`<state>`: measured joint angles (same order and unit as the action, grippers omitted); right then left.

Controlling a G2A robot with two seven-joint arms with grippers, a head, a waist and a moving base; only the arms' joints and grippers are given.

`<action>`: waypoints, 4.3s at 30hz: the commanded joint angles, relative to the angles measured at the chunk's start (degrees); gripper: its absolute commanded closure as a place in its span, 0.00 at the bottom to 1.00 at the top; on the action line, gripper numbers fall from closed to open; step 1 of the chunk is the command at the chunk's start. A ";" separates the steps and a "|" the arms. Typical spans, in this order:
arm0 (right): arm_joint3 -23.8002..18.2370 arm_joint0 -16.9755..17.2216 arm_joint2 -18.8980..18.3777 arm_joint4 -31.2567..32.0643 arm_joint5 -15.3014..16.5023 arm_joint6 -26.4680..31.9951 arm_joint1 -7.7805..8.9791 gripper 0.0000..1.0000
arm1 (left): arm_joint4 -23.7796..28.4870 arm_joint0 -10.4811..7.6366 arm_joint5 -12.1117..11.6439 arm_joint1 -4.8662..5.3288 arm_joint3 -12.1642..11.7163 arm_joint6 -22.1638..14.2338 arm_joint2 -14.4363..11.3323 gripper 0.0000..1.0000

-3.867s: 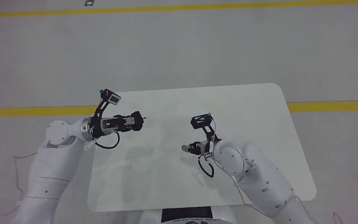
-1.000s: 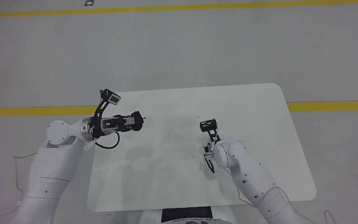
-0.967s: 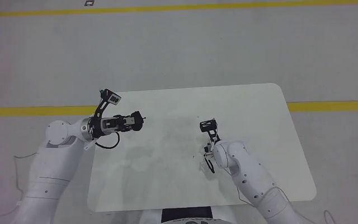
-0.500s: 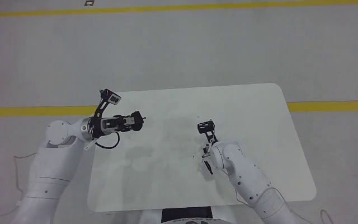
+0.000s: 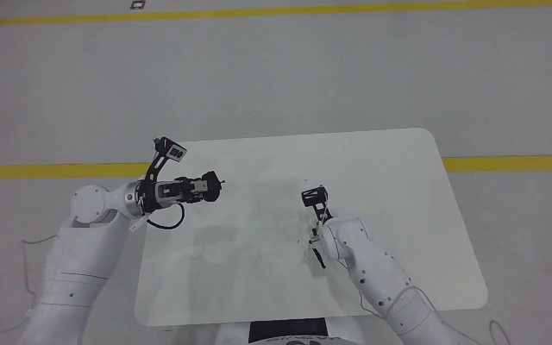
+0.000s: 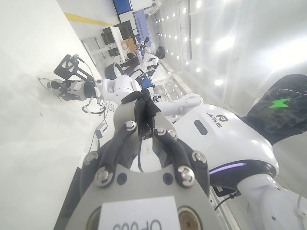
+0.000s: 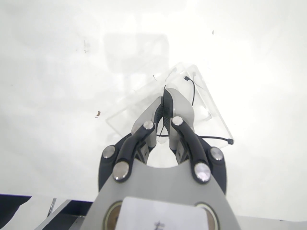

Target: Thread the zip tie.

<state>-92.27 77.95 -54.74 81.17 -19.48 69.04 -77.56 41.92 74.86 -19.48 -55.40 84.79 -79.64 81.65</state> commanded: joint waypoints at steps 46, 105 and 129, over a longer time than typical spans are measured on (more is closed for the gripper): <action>-23.50 18.48 -20.47 -33.02 11.58 -23.72 1.64 1.00 | 0.00 0.00 0.00 0.00 0.00 0.00 0.00 1.00; -13.23 17.07 -2.15 -23.64 16.49 -91.49 -2.50 1.00 | -3.43 -2.00 0.26 -3.13 0.87 15.29 -15.24 1.00; -10.74 15.87 2.08 -8.18 12.03 -97.89 -3.03 1.00 | -7.46 -3.44 0.95 -4.21 0.04 23.47 -19.45 1.00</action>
<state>-103.20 93.92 -52.68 72.03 -7.13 -28.95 -80.59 34.50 71.33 -18.65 -59.66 84.71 -55.85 62.17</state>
